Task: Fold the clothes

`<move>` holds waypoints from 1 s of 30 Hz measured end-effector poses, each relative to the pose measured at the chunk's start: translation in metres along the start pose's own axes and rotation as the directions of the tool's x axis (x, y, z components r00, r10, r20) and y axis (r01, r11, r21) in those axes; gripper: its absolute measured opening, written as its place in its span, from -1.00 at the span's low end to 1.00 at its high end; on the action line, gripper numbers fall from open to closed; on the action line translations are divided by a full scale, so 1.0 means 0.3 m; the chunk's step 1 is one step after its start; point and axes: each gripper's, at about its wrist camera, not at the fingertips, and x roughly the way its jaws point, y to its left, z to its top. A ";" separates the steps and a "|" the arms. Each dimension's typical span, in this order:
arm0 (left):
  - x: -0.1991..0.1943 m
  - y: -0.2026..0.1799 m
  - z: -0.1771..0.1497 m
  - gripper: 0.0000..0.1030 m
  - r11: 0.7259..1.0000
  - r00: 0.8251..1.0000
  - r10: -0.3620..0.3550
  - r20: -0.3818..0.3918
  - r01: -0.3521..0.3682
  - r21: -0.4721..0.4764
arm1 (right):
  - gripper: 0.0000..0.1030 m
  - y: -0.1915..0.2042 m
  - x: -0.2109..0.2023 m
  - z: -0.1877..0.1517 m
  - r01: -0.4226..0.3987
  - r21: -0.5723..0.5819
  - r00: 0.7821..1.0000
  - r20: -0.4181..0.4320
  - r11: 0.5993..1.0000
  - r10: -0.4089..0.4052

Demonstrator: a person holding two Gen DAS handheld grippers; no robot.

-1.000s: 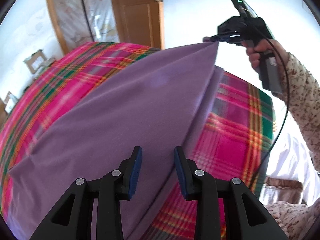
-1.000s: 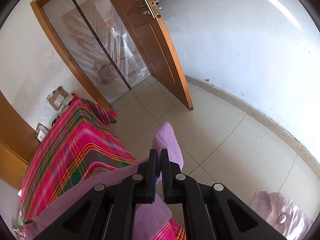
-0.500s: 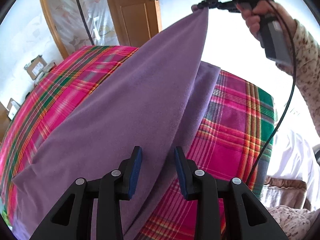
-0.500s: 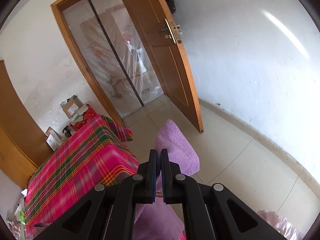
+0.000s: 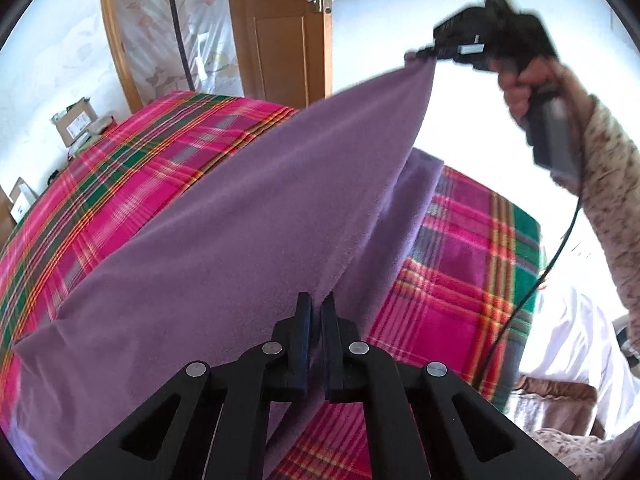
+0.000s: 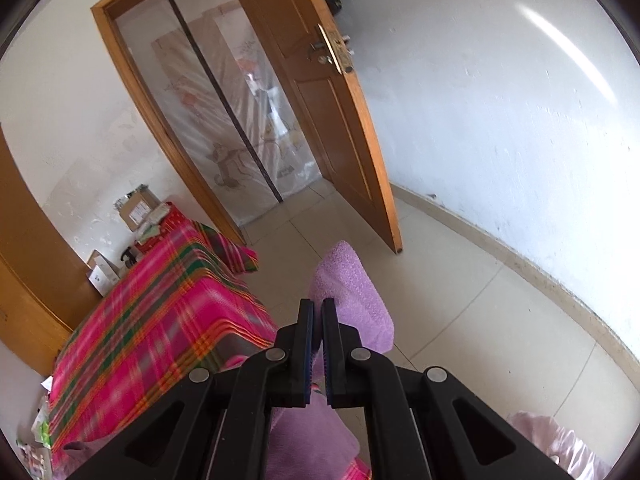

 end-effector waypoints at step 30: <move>0.051 -0.016 -0.042 -0.91 0.992 0.990 -0.123 -0.063 0.122 -0.028 | -0.23 -0.022 0.208 -0.175 -0.302 0.081 0.906 -0.285 0.950 0.313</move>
